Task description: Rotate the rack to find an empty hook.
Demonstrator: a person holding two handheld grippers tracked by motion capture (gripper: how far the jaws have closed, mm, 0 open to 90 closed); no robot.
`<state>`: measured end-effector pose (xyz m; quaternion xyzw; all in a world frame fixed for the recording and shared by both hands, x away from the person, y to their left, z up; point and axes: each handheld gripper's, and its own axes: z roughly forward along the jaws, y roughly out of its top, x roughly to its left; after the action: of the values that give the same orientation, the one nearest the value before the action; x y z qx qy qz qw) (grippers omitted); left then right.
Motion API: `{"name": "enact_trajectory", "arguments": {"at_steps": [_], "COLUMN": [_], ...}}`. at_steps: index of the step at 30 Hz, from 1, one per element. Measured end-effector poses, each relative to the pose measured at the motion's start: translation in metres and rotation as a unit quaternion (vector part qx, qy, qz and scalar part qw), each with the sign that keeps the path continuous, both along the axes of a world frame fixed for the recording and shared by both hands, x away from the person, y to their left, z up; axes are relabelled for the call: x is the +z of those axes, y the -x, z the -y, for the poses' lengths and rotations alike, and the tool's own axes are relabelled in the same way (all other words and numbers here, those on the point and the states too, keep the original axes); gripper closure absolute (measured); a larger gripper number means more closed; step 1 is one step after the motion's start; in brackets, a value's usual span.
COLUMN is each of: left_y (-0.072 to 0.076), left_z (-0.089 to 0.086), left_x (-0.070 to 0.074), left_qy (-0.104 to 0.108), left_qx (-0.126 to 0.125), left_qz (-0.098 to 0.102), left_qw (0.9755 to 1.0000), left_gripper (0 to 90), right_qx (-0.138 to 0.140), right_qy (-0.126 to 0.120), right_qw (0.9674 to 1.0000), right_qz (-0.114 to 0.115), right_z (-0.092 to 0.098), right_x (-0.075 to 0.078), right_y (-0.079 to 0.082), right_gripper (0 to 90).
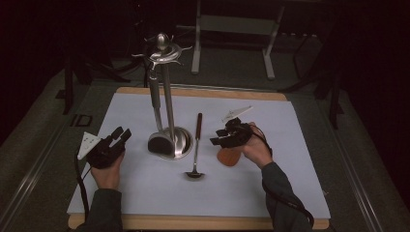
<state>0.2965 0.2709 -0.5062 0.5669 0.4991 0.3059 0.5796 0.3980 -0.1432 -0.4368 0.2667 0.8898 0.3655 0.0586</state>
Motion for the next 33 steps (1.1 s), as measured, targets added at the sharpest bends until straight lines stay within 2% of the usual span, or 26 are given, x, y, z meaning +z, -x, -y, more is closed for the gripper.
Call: {"name": "enact_trajectory", "arguments": {"at_steps": [4,8,10,11,16,19,21,27,33], "left_y": [0.001,-0.002,-0.005,-0.005,-0.005,-0.005,-0.005,-0.005,-0.004], "left_z": [-0.003,-0.003,-0.004,-0.005,-0.006,-0.006,-0.006,-0.006,-0.007], "left_x": [-0.017,-0.028,-0.031,-0.032,-0.033,-0.033,-0.034,-0.034,-0.034], "left_qy": [0.000,-0.013,0.000,0.009,0.012,0.012,0.013,0.013,0.017], "left_qx": [0.007,0.004,-0.006,-0.009,-0.008,-0.008,-0.008,-0.007,-0.006], "left_qz": [-0.014,-0.031,-0.041,-0.042,-0.045,-0.045,-0.045,-0.044,-0.045], "left_qw": [0.9999,0.9994,0.9992,0.9990,0.9989,0.9989,0.9989,0.9989,0.9988], "left_gripper": [58.9,57.5,56.2,54.5,53.2,53.1,53.1,53.1,53.1], "right_qx": [0.002,0.000,-0.012,-0.016,-0.040,-0.044,-0.056,-0.072,-0.075], "right_qy": [0.004,0.014,0.010,0.007,0.026,0.032,0.049,0.082,0.090], "right_qw": [0.9999,0.9998,0.9998,0.9997,0.9984,0.9980,0.9967,0.9933,0.9921], "right_qz": [-0.012,-0.012,-0.015,-0.018,-0.030,-0.033,-0.034,-0.036,-0.045], "right_z": [-0.013,-0.027,-0.033,-0.036,-0.055,-0.061,-0.070,-0.078,-0.080], "right_x": [-0.012,-0.026,-0.032,-0.035,-0.054,-0.060,-0.066,-0.077,-0.078], "right_y": [0.000,0.001,0.002,0.003,0.005,0.005,0.005,0.004,0.002], "right_gripper": [54.1,53.7,54.1,54.1,50.9,49.6,48.9,48.3,51.1]}}
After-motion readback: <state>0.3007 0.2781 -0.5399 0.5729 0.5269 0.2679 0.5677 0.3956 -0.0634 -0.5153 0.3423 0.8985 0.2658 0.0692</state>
